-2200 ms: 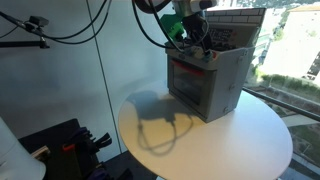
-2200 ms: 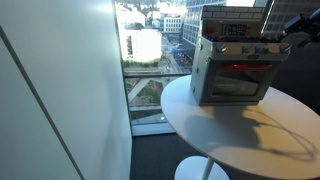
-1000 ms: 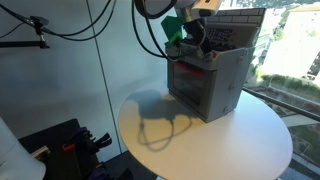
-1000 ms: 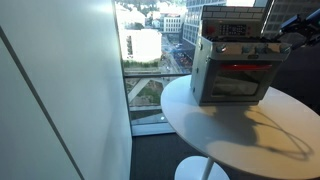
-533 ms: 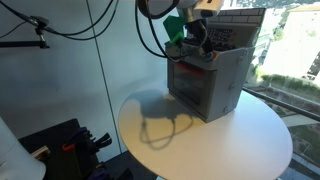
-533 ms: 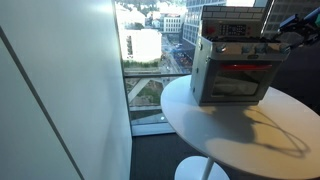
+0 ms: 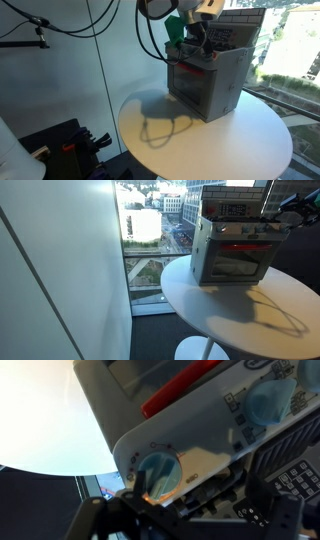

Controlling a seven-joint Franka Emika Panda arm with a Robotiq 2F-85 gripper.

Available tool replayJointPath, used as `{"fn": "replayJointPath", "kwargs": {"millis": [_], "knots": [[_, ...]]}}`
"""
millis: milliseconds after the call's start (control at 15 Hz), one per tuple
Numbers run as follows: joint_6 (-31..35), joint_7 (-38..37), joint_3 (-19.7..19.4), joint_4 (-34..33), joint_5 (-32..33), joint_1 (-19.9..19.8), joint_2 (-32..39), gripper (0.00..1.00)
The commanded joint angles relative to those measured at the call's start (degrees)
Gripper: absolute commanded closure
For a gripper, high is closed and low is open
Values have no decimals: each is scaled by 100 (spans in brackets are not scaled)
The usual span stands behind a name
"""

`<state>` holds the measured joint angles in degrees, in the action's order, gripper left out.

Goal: Turn the rightmost gray knob to the right

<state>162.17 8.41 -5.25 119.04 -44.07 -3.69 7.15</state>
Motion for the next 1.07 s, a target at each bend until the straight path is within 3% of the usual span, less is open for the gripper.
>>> {"fn": "replayJointPath", "kwargs": {"millis": [0, 133, 333, 400, 733, 867, 1000], "knots": [[105, 262, 71, -197, -325, -35, 134, 5], [143, 296, 70, -196, -358, -30, 149, 23], [163, 304, 64, -196, -366, -56, 171, 36], [160, 284, 61, -188, -341, -71, 163, 50], [163, 260, 72, -165, -328, -118, 214, 71], [164, 247, 70, -149, -310, -122, 198, 85], [164, 242, 72, -130, -306, -120, 177, 89]]}}
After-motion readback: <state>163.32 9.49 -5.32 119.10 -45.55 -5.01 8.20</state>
